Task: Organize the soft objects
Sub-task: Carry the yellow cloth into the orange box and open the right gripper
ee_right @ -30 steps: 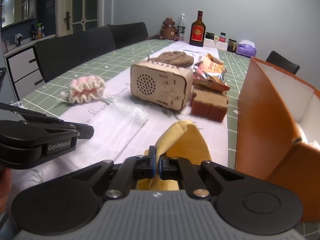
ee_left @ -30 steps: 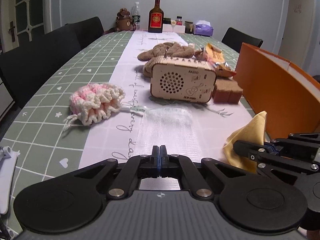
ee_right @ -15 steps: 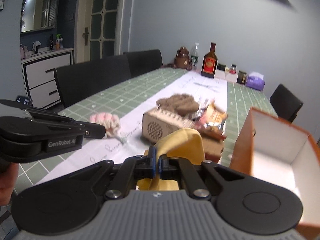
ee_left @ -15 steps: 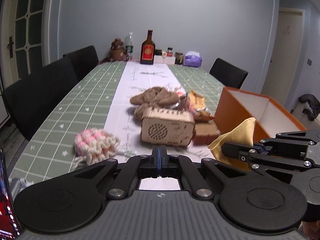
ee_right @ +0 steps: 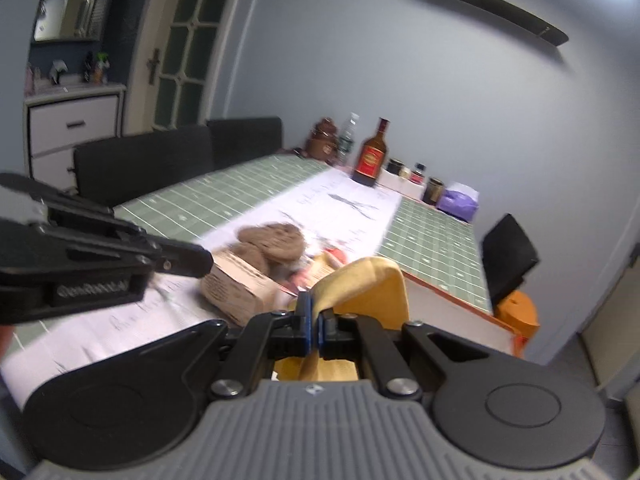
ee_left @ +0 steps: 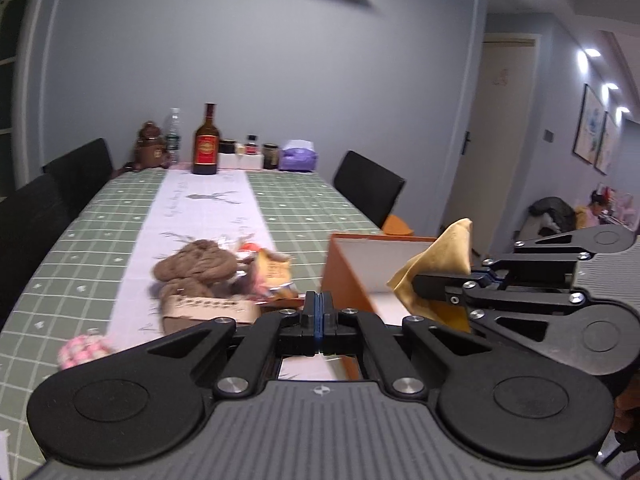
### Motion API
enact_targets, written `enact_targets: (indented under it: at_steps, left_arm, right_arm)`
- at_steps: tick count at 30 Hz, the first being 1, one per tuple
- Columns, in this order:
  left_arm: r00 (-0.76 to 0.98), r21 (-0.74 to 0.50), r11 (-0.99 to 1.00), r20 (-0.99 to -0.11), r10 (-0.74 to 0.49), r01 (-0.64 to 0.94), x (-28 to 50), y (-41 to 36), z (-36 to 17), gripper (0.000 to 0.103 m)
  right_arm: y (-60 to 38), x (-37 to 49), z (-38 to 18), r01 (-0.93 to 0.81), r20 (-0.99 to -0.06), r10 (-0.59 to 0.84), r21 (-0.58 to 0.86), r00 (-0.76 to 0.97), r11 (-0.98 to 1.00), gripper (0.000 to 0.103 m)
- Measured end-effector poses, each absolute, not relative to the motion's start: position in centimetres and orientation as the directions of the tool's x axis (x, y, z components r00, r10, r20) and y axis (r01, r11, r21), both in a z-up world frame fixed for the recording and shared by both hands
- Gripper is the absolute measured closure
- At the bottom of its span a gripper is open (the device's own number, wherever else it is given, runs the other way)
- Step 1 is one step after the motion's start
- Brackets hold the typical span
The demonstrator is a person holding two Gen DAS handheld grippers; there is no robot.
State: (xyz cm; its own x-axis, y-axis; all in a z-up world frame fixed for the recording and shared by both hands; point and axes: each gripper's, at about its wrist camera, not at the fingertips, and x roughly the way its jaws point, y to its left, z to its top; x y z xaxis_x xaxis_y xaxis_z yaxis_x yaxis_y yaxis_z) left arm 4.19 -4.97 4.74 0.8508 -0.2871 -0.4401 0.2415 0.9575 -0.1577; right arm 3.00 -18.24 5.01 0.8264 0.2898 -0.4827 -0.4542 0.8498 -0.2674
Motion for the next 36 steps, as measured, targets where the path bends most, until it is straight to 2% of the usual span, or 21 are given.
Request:
enact_targets:
  at_steps: [6,14,27,36]
  left_arm:
    - [0.802,-0.149,0.930,-0.474,-0.365,0.335,6.1,-9.2,4.7,0.103]
    - [0.737,-0.107,0.904,-0.544,-0.401,0.414,9.3,-13.5,3.1,0.103]
    - [0.641,-0.051,0.890,-0.675,-0.365,0.453,14.0,-16.6,-0.8,0.103]
    - [0.605,-0.043,0.886,-0.715,-0.350,0.461,15.0,-17.4,-2.1,0.103]
  right_arm:
    - [-22.6,4.8,4.7,-0.399,-0.541,0.202,-0.276,0.816,0.875,0.103]
    - [-26.3,7.8,2.3,-0.361,-0.623,0.109,-0.294,0.775,0.885,0.103]
    - [-27.8,13.1,-1.9,-0.407,-0.732,0.116,-0.234,0.671,0.883,0.103]
    - [-27.7,15.2,-4.0,-0.438,-0.793,0.120,-0.197,0.597,0.877,0.101]
